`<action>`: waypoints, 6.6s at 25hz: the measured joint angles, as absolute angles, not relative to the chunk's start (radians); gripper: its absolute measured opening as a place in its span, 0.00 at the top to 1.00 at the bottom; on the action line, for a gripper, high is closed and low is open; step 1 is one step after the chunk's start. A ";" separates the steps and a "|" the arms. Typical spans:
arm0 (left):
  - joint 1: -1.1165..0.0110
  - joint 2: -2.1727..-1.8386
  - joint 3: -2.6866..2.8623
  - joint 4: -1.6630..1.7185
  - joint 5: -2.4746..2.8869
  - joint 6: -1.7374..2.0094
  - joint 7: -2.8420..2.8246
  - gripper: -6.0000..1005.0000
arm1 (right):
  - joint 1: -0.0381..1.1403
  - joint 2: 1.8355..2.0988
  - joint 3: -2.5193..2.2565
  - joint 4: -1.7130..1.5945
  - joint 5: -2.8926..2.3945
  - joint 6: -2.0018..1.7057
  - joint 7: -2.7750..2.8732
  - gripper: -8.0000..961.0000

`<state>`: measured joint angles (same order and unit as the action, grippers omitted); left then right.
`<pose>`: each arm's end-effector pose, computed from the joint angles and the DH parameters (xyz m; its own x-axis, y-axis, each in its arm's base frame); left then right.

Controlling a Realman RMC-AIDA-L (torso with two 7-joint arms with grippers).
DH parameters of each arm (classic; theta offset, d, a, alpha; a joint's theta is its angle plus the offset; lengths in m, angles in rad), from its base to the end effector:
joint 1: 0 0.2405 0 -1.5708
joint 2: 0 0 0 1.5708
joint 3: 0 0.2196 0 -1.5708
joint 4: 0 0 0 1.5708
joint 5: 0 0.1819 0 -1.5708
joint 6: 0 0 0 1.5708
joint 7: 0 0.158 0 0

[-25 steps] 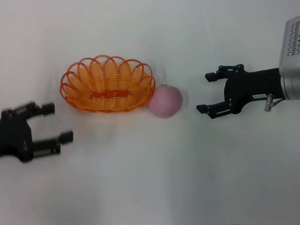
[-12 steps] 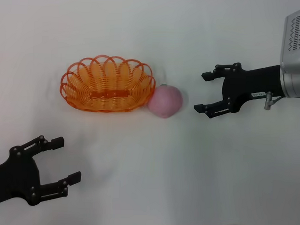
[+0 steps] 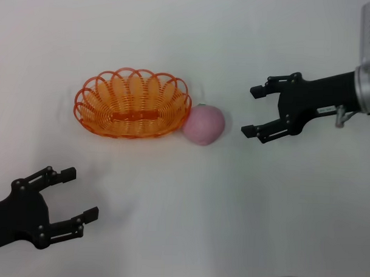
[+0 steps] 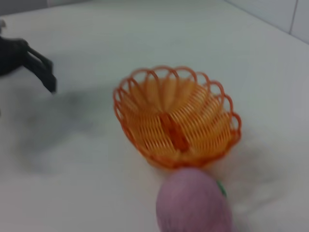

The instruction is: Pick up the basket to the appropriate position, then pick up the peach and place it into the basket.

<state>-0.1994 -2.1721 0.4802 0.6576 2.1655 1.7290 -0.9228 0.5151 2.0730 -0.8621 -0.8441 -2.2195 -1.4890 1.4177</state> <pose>-0.2760 0.1853 -0.0139 0.8125 0.2632 0.5202 0.4292 -0.8739 -0.2282 0.2320 0.2970 0.0018 0.9504 -0.2690 -0.1561 -0.2983 -0.9306 -0.2123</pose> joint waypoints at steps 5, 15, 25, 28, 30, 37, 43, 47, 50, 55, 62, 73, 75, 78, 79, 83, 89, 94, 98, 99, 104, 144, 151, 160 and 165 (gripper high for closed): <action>-0.202 -2.171 0.477 0.658 2.165 1.732 -0.924 0.13 | 0.578 2.063 -0.854 -0.952 -2.322 -1.620 1.647 0.02; -0.209 -2.171 0.477 0.657 2.166 1.734 -0.925 0.13 | 0.800 2.098 -0.900 -0.984 -2.631 -1.682 1.924 0.02; -0.207 -2.171 0.472 0.662 2.166 1.736 -0.925 0.13 | 0.838 2.112 -1.075 -0.987 -2.594 -1.611 1.980 0.01; -0.206 -2.171 0.472 0.663 2.166 1.736 -0.925 0.13 | 0.833 2.110 -1.098 -0.978 -2.551 -1.593 1.988 0.01; -0.207 -2.171 0.472 0.663 2.165 1.736 -0.925 0.13 | 0.833 2.107 -1.117 -0.950 -2.527 -1.573 1.989 0.01; -0.207 -2.171 0.472 0.663 2.163 1.728 -0.925 0.13 | 0.845 2.104 -1.190 -0.859 -2.509 -1.474 1.990 0.02; -0.203 -2.171 0.472 0.660 2.163 1.727 -0.923 0.13 | 0.853 2.102 -1.235 -0.811 -2.480 -1.410 1.991 0.02; -0.205 -2.171 0.473 0.658 2.163 1.726 -0.924 0.13 | 0.854 2.102 -1.255 -0.792 -2.465 -1.386 1.991 0.03; -0.205 -2.171 0.472 0.658 2.163 1.726 -0.924 0.13 | 0.854 2.101 -1.258 -0.789 -2.462 -1.378 2.000 0.03; -0.207 -2.171 0.472 0.658 2.164 1.726 -0.925 0.13 | 0.854 2.100 -1.263 -0.789 -2.461 -1.363 2.020 0.07; -0.207 -2.171 0.472 0.658 2.165 1.726 -0.925 0.13 | 0.852 2.100 -1.276 -0.788 -2.460 -1.362 2.020 0.32; -0.208 -2.171 0.473 0.658 2.165 1.725 -0.925 0.13 | 0.846 2.100 -1.281 -0.796 -2.465 -1.371 2.025 0.72; -0.209 -2.171 0.472 0.657 2.165 1.726 -0.925 0.13 | 0.843 2.099 -1.281 -0.803 -2.467 -1.385 2.030 0.73; -0.209 -2.171 0.472 0.656 2.164 1.728 -0.925 0.13 | 0.835 2.095 -1.277 -0.828 -2.472 -1.423 2.038 0.74; -0.209 -2.171 0.472 0.656 2.165 1.728 -0.925 0.13 | 0.829 2.094 -1.276 -0.841 -2.478 -1.437 2.043 0.74; -0.209 -2.171 0.472 0.656 2.164 1.728 -0.925 0.13 | 0.806 2.091 -1.269 -0.887 -2.514 -1.490 2.057 0.74; -0.209 -2.171 0.472 0.655 2.163 1.725 -0.925 0.13 | 0.765 2.089 -1.224 -0.945 -2.520 -1.554 2.038 0.74; -0.210 -2.172 0.472 0.655 2.155 1.731 -0.930 0.13 | 0.739 2.089 -1.171 -0.983 -2.513 -1.591 2.001 0.75; -0.211 -2.171 0.472 0.655 2.152 1.731 -0.938 0.13 | 0.737 2.089 -1.131 -0.987 -2.501 -1.631 1.964 0.75; -0.212 -2.171 0.472 0.655 2.152 1.730 -0.938 0.13 | 0.737 2.089 -1.120 -0.990 -2.496 -1.642 1.953 0.75; -0.215 -2.171 0.471 0.653 2.152 1.730 -0.938 0.13 | 0.735 2.087 -1.018 -1.011 -2.428 -1.720 1.876 0.75; -0.220 -2.169 0.449 0.644 2.141 1.740 -0.939 0.13 | 0.768 2.099 -1.291 -0.647 -1.997 -1.148 1.617 0.73; -0.220 -2.169 0.449 0.644 2.140 1.743 -0.939 0.13 | 0.764 2.100 -1.291 -0.645 -1.984 -1.147 1.610 0.55; -0.219 -2.169 0.444 0.645 2.140 1.744 -0.939 0.13 | 0.693 2.087 -1.261 -0.700 -1.870 -1.209 1.537 0.04; -0.219 -2.168 0.437 0.645 2.140 1.745 -0.940 0.13 | 0.607 2.083 -1.168 -0.796 -1.861 -1.287 1.516 0.01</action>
